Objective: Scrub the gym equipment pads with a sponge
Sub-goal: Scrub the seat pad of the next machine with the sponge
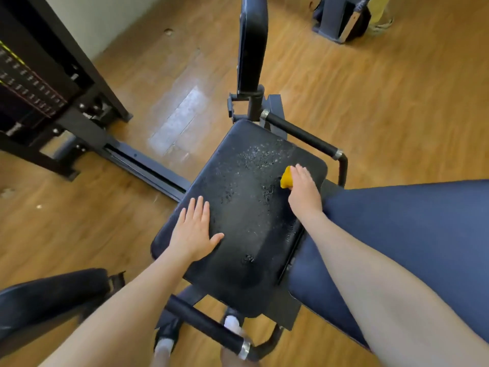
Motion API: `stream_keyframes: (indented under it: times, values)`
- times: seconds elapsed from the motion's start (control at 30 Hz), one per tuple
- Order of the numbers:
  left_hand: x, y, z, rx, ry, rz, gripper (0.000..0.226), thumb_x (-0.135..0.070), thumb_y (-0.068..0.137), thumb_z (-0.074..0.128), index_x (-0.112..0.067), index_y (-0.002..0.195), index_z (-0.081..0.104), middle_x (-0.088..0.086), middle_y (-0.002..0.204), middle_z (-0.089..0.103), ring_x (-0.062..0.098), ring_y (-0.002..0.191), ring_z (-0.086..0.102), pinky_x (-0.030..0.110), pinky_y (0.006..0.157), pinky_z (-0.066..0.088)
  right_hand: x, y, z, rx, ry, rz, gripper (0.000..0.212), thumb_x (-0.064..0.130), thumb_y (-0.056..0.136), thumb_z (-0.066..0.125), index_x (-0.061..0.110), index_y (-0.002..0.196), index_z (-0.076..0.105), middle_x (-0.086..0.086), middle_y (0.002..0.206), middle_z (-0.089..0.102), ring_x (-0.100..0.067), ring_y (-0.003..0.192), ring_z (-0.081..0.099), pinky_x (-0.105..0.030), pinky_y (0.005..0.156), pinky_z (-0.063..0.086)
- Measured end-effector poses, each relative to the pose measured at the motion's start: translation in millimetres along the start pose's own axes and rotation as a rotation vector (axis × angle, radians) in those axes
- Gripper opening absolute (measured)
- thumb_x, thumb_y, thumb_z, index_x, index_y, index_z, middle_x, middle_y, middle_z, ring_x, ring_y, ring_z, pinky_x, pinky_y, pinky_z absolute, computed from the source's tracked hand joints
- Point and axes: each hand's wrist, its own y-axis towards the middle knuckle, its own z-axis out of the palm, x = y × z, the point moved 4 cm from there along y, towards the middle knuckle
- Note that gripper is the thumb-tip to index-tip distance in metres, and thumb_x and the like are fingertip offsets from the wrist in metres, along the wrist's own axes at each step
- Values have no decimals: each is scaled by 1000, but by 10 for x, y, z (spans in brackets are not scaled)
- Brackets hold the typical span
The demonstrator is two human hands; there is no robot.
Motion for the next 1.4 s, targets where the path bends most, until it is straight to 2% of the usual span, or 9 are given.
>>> stream_keyframes:
  times: [0.27,0.37,0.47,0.57,0.7,0.8,1.03,1.23,1.4]
  values:
    - [-71,420,129,-126,-8,46,79,-60,96,21,-9,151,-4,9,158,-13,25,145,-15,39,116,-8,-411,693,-214,-58,-5,-67,59,-11,92,35,15,144,30,-2,154,23,-19,142,19,-38,112,27]
    - [-29,494,234,-199,12,90,83,-64,91,8,-5,150,9,9,156,-2,26,145,-4,39,119,-4,-556,797,-132,-101,65,20,56,-10,91,40,13,142,35,-5,151,28,-22,140,24,-36,113,26]
    - [14,505,302,-206,-20,99,78,-59,94,16,-4,148,24,12,156,14,28,144,11,38,118,-1,-614,790,-20,-113,155,75,50,-5,94,40,11,141,37,-7,149,31,-25,138,28,-36,114,24]
    - [29,512,286,-225,-37,102,74,-55,93,23,-6,149,26,11,156,16,27,145,11,34,118,-5,-592,754,72,-141,194,112,49,6,96,45,12,143,33,-5,154,23,-25,140,22,-35,116,17]
    - [56,524,325,-272,-37,112,72,-51,92,27,-6,149,25,11,156,16,27,145,12,36,118,-1,-524,709,153,-272,210,182,48,16,95,49,11,142,36,-6,152,27,-25,139,24,-35,115,18]
    - [63,532,339,-292,-56,132,73,-47,89,30,-4,147,27,11,155,16,30,144,16,42,115,8,-517,614,203,-301,166,206,46,14,96,46,9,142,37,-8,152,28,-25,138,26,-34,114,18]
    - [65,546,353,-307,-44,162,72,-45,87,31,-1,144,34,11,153,18,31,142,20,43,114,9,-286,68,499,-359,26,333,44,9,97,44,2,140,36,-14,148,33,-30,135,32,-37,111,24]
    - [69,551,372,-310,-33,157,77,-53,87,10,-11,152,8,1,153,-14,22,146,-10,36,115,-14,-4,-550,801,-380,32,408,43,10,92,54,1,133,46,-14,141,45,-32,130,42,-40,106,34]
    - [70,540,358,-289,-28,143,77,-51,88,13,-12,152,3,6,159,-7,23,147,-11,38,116,-11,272,-1218,1124,-376,58,391,46,4,75,73,1,120,60,-15,126,59,-34,115,57,-44,93,46]
